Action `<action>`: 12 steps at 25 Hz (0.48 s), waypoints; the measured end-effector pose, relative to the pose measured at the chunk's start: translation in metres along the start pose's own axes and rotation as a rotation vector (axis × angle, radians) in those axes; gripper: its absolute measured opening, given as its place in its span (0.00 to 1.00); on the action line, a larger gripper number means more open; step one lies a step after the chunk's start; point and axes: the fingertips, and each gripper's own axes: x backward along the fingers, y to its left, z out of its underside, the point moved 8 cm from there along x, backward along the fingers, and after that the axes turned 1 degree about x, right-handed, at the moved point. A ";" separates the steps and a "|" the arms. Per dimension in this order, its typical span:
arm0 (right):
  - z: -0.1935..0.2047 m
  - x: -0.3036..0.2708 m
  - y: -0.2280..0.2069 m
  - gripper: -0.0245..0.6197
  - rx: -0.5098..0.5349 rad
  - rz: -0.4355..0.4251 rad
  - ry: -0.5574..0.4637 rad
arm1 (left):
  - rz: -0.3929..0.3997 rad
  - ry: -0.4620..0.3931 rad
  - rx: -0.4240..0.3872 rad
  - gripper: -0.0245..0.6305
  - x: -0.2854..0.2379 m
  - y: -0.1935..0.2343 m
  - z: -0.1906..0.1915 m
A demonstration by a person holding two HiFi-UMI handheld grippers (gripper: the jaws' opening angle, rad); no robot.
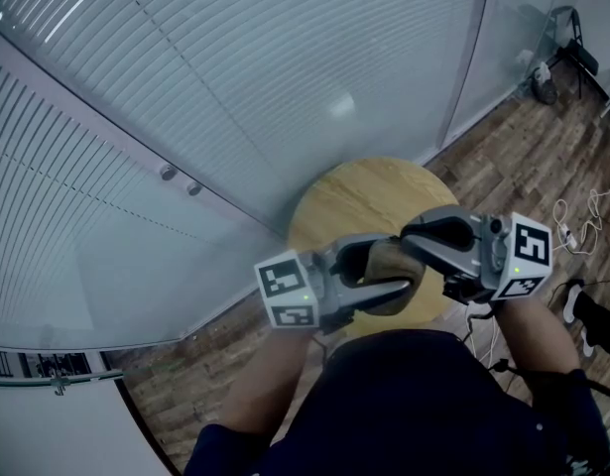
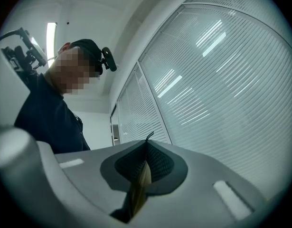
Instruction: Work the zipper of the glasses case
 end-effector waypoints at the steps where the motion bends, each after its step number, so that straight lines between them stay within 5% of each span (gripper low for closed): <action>1: -0.001 0.000 0.000 0.06 0.007 0.003 -0.006 | 0.001 -0.022 0.008 0.48 0.000 0.000 -0.001; 6: -0.012 0.008 0.000 0.06 0.042 0.038 -0.050 | 0.016 -0.238 0.131 0.48 0.019 0.005 -0.013; 12: -0.014 0.010 0.004 0.06 0.080 0.039 -0.057 | 0.025 -0.297 0.156 0.48 0.022 0.005 -0.022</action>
